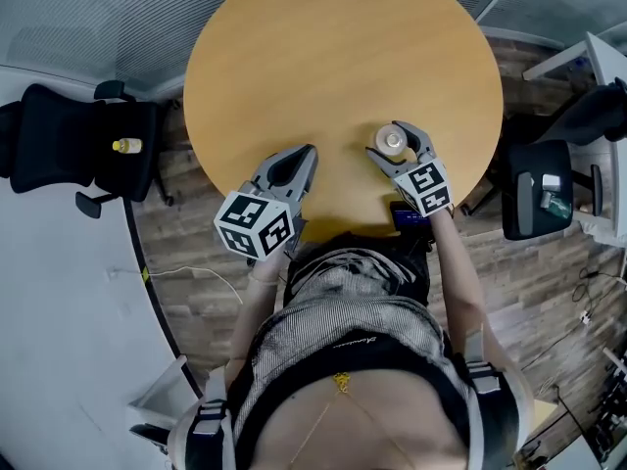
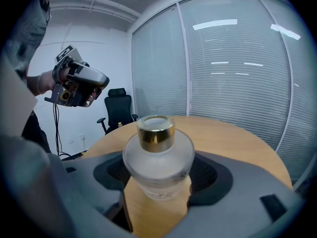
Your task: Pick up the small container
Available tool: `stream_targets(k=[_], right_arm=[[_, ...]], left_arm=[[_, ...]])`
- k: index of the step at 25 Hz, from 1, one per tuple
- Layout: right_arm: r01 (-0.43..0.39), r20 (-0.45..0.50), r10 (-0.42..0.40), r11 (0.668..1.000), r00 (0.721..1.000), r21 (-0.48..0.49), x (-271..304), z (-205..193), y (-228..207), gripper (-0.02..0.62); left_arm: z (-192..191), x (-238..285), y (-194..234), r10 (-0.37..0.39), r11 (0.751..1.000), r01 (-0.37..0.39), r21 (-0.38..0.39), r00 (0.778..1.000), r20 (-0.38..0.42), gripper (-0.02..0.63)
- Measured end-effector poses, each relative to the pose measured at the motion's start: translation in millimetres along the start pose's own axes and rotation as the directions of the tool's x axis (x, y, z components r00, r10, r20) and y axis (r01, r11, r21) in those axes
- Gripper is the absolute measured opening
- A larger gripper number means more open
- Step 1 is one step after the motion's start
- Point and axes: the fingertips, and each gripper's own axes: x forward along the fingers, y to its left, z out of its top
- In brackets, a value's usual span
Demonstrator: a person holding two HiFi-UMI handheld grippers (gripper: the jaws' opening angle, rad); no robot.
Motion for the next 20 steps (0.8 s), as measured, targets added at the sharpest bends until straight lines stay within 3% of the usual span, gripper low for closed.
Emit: stream_targets(k=[8, 20], right_arm=[[0.013, 0.022, -0.013, 1.000, 1.000, 0.003, -24.3, 14.8, 0.9, 0.337], [-0.034, 0.050, 0.036, 0.999, 0.998, -0.042, -54.6, 61.3, 28.1, 0.337]], left_arm=[[-5.6, -5.9, -6.9, 0.006, 1.000, -0.006, -0.008, 1.000, 0.005, 0.005], [-6.9, -9.9, -18.7, -0.008, 1.000, 0.008, -0.005, 1.000, 0.025, 0.005]])
